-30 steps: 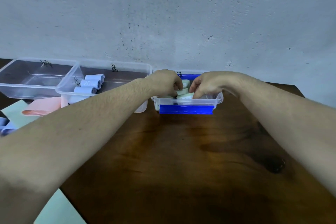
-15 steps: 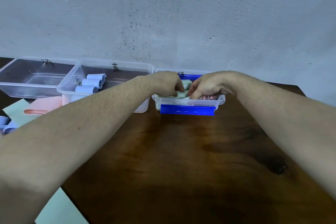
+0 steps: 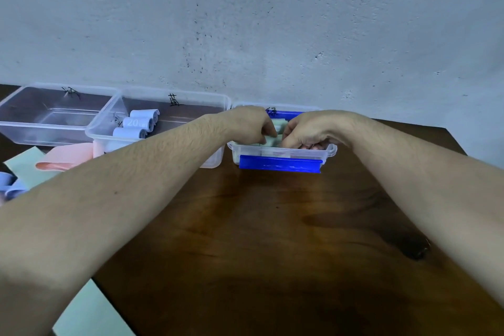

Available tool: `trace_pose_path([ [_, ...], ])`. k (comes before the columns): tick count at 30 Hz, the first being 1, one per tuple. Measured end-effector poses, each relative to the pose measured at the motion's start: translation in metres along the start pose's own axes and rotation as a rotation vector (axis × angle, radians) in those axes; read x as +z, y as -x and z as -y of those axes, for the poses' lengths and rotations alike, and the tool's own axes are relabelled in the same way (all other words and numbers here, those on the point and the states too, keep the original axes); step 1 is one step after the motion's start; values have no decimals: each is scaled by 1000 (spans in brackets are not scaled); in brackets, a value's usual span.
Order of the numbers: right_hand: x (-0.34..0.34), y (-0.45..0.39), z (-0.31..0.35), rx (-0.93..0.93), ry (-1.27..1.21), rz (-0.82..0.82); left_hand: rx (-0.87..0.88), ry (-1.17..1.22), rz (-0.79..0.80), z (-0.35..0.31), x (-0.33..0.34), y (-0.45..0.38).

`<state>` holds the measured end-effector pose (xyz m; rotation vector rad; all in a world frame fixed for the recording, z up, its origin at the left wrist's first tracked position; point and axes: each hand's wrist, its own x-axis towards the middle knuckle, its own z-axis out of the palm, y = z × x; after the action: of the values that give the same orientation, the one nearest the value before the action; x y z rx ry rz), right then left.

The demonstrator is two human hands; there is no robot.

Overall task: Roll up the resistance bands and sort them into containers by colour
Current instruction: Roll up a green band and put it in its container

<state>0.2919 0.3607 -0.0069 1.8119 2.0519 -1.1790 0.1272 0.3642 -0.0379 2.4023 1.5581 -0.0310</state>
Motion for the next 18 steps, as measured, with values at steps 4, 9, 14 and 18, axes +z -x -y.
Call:
trace_pose_path([
  [4, 3, 1, 0, -5, 73, -61, 12, -23, -4, 1, 1, 1],
  [9, 9, 3, -3, -41, 86, -125, 2, -2, -22, 0, 0, 3],
  [14, 2, 5, -7, -57, 94, -134, -10, 8, -59, -1, 0, 3],
  [18, -3, 1, -9, -111, 82, -225, -3, -13, -87, 1, 1, 5],
])
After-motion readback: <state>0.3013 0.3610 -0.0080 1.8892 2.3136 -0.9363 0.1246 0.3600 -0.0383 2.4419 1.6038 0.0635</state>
